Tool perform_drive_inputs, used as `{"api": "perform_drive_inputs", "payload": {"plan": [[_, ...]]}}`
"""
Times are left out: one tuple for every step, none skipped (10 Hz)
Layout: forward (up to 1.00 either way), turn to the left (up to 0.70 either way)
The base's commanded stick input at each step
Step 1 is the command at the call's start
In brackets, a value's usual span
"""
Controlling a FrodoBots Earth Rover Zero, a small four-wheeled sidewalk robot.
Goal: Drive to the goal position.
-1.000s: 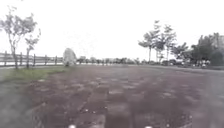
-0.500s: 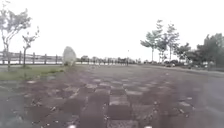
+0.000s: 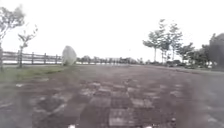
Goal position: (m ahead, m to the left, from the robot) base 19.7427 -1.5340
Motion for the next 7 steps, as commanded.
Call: {"api": "perform_drive_inputs", "payload": {"plan": [[1.0,0.0],[1.0,0.0],[1.0,0.0],[1.0,0.0],[1.0,0.0],[1.0,0.0],[1.0,0.0]]}}
